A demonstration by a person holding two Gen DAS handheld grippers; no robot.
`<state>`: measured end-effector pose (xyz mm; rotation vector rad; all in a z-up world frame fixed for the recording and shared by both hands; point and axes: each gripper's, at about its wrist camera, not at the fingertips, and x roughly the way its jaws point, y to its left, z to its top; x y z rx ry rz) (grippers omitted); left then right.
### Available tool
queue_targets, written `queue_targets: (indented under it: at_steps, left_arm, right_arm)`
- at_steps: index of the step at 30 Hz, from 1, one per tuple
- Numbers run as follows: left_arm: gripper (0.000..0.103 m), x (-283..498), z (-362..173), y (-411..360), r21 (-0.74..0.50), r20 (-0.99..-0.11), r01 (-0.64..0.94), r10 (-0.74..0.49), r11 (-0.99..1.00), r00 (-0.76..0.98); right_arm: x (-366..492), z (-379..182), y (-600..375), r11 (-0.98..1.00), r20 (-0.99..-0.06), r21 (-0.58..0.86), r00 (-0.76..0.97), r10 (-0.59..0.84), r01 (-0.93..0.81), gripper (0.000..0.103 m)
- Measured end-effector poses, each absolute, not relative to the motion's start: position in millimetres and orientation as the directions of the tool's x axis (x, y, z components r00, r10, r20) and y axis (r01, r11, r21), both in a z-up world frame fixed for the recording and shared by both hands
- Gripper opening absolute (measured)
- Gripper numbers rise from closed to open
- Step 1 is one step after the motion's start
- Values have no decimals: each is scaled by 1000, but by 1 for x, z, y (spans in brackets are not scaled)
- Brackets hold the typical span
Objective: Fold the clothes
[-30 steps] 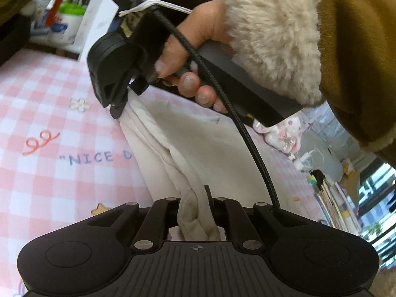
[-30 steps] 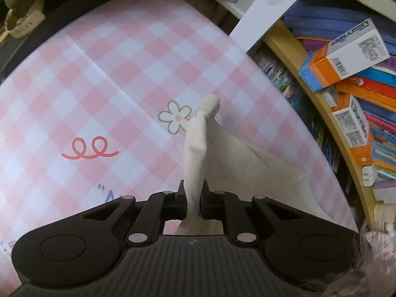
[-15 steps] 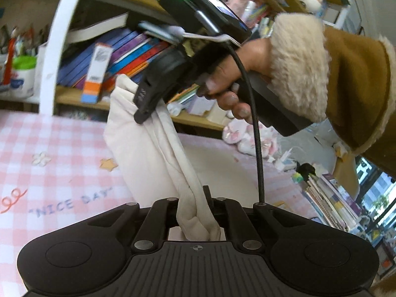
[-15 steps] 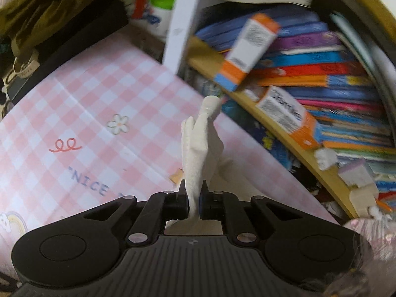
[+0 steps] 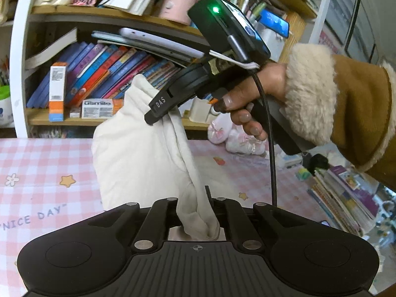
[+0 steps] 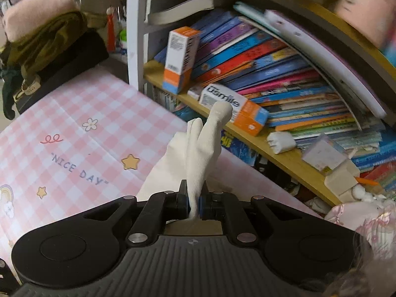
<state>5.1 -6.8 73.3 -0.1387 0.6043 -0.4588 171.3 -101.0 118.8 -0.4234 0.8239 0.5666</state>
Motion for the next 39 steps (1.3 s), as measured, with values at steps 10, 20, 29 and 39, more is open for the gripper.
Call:
queue_targets:
  at_steps: [10,20,29,39]
  left_arm:
    - [6,10,29,-101,-160,-640,355,-370,921,673]
    - [15,25,-32,-167,-28,-790,379,-253,925,559]
    - [16,22,-29,-177,2,-788,370,-226,929,573]
    - [13,6,-7,-181,14,-702,395,-273,918,658]
  right_arm:
    - [172,80,-195,785,-743,-22,536,401,-619,7]
    - [187,-8,-284,904,-793,270,456,404,-332,12]
    - [189,-11,-292,900,-774,301,470,423,-314,29]
    - [160,28,-289,831,-583,262,606,541,-490,6]
